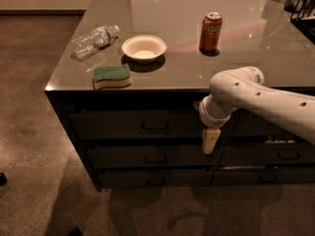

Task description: Open top drawer

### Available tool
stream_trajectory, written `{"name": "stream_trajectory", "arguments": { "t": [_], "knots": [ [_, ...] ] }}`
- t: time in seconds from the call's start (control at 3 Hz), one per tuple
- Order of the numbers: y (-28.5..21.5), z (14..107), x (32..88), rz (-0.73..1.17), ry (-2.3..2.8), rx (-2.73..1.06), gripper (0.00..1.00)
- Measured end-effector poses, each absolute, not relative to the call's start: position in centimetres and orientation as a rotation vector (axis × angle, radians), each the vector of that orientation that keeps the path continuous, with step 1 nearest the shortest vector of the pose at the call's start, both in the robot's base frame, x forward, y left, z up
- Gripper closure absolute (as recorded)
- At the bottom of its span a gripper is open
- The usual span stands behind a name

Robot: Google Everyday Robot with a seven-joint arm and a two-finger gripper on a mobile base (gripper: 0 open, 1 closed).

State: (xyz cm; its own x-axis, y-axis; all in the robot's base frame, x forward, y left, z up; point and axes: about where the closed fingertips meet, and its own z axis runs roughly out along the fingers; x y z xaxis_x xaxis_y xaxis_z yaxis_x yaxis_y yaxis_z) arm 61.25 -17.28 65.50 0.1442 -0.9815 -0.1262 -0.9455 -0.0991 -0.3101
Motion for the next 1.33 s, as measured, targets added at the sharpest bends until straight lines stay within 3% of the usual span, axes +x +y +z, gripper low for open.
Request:
{"name": "stream_trajectory", "arguments": {
  "t": [0.33,0.67,1.0,1.33],
  "knots": [
    [-17.9,64.9,62.0,-0.164,1.880,-2.097,0.00],
    [-18.7,64.1,62.9,-0.130,1.894,-2.077,0.16],
    [-19.0,63.4,63.5,-0.097,1.899,-2.066,0.39],
    [-19.1,63.2,63.6,-0.088,1.902,-2.062,0.51]
  ]
}}
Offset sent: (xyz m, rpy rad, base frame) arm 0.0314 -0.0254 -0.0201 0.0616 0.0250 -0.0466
